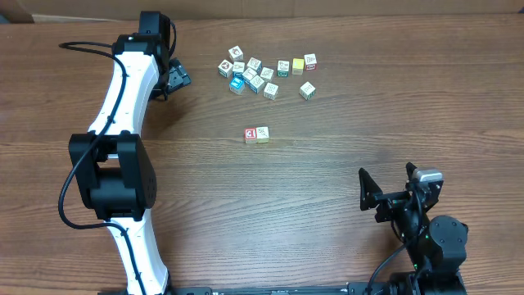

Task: Form a horizontal line
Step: 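Raise the right arm and reach it over the block cluster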

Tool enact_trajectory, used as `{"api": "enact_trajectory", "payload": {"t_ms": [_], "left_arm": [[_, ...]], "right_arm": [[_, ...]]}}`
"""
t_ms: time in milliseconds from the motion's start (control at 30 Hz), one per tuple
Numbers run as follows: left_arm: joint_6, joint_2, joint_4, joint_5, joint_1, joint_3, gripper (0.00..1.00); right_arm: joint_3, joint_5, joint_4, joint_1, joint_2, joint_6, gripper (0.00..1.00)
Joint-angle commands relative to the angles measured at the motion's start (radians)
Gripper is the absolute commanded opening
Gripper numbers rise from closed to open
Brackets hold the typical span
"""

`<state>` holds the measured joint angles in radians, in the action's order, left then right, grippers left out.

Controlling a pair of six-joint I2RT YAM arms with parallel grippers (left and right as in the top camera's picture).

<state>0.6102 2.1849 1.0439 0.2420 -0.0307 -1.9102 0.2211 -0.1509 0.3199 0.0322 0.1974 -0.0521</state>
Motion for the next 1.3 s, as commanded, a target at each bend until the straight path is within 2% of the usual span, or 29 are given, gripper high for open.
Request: {"api": "enact_trajectory", "payload": {"t_ms": [0,133,333,567,700,833,967,1000,1033,1067,1267], "left_arm": [[-0.005,0.018,-0.001,-0.007,0.004,-0.023,1.0],[-0.005,0.018,-0.001,-0.007,0.004,-0.023,1.0],[-0.005,0.018,-0.001,-0.007,0.004,-0.023,1.0],[-0.005,0.018,-0.001,-0.007,0.004,-0.023,1.0],[-0.005,0.018,-0.001,-0.007,0.004,-0.023,1.0],[-0.005,0.018,-0.001,-0.007,0.004,-0.023,1.0],[-0.005,0.018,-0.001,-0.007,0.004,-0.023,1.0],[-0.005,0.018,-0.001,-0.007,0.004,-0.023,1.0],[-0.005,0.018,-0.001,-0.007,0.004,-0.023,1.0],[-0.005,0.018,-0.001,-0.007,0.004,-0.023,1.0],[-0.005,0.018,-0.001,-0.007,0.004,-0.023,1.0]], "right_arm": [[0.05,-0.009,-0.006,-0.005,0.029,0.001,1.0],[0.198,-0.014,0.025,-0.005,0.135,0.0,1.0],[0.601,-0.114,0.155,-0.005,0.447,0.0,1.0],[1.205,-0.201,0.584,-0.005,0.89,-0.003,1.0],[1.471,-0.237,0.794,0.005,1.104,-0.007,1.0],[1.548,-0.406,0.738,0.014,1.235,-0.008,1.0],[1.547,-0.559,0.624,0.016,1.346,-0.098,1.0],[1.547,-0.573,0.614,0.022,1.369,-0.115,0.96],[1.547,-0.559,0.613,0.032,1.393,-0.14,0.89],[1.547,-0.527,0.618,0.047,1.417,-0.167,0.87],[1.546,-0.156,0.632,0.258,1.574,-0.317,0.86]]}}
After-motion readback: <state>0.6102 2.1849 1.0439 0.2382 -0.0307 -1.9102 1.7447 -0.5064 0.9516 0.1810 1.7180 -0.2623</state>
